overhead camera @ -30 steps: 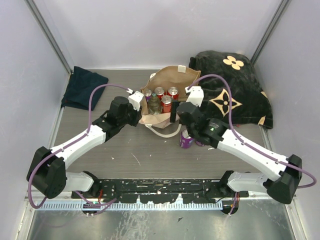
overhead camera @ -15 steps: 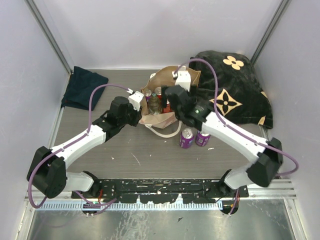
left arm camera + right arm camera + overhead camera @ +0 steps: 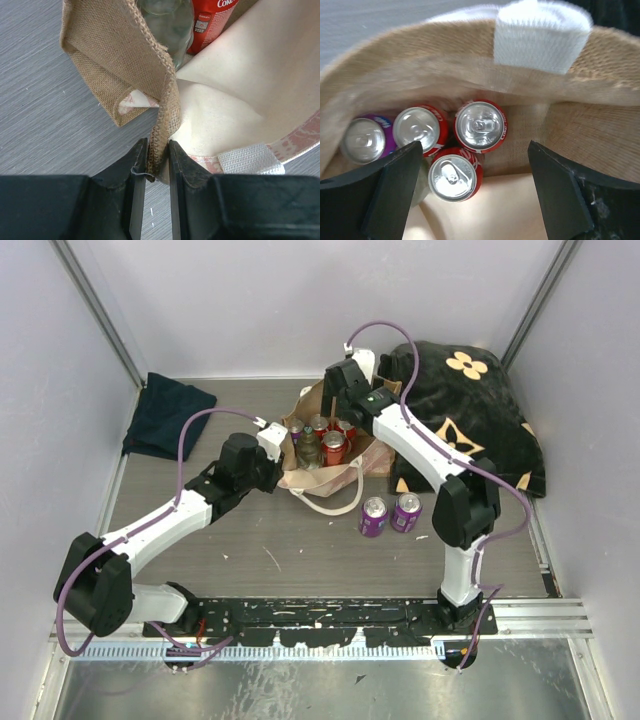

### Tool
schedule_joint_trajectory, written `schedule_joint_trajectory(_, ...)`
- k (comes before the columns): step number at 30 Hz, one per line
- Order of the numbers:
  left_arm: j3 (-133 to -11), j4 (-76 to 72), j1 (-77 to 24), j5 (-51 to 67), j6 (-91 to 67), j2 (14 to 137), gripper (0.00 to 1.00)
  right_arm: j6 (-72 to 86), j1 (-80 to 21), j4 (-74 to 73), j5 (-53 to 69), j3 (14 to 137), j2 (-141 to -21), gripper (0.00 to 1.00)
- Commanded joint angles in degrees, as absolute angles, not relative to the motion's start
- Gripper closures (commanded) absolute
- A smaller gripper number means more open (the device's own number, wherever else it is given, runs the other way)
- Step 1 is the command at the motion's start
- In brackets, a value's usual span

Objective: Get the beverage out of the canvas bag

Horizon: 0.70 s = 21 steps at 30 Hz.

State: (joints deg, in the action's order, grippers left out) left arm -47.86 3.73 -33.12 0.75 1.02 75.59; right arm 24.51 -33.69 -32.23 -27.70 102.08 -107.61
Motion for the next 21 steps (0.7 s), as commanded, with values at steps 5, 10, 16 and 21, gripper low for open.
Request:
schedule_joint_trajectory(5, -46.5, 5.2, -33.0, -0.1, 1.8, 76.0, 0.71, 29.2, -32.4, -37.8, -24.5, 104.9, -112.0, 0.11)
schedule_joint_trajectory(10, -46.3, 4.9, -33.0, 0.1, 1.6, 75.9, 0.71, 29.7, -31.4, -36.7, -22.7, 103.7, -113.6, 0.11)
schedule_joint_trajectory(16, -46.3, 4.8, -33.0, 0.3, 1.6, 75.8, 0.71, 30.5, -30.6, -35.7, -21.9, 103.3, -116.3, 0.11)
schedule_joint_trajectory(21, -46.3, 4.7, -33.0, 0.6, 1.5, 76.2, 0.71, 31.5, -29.7, -33.8, -21.8, 103.6, -118.9, 0.14)
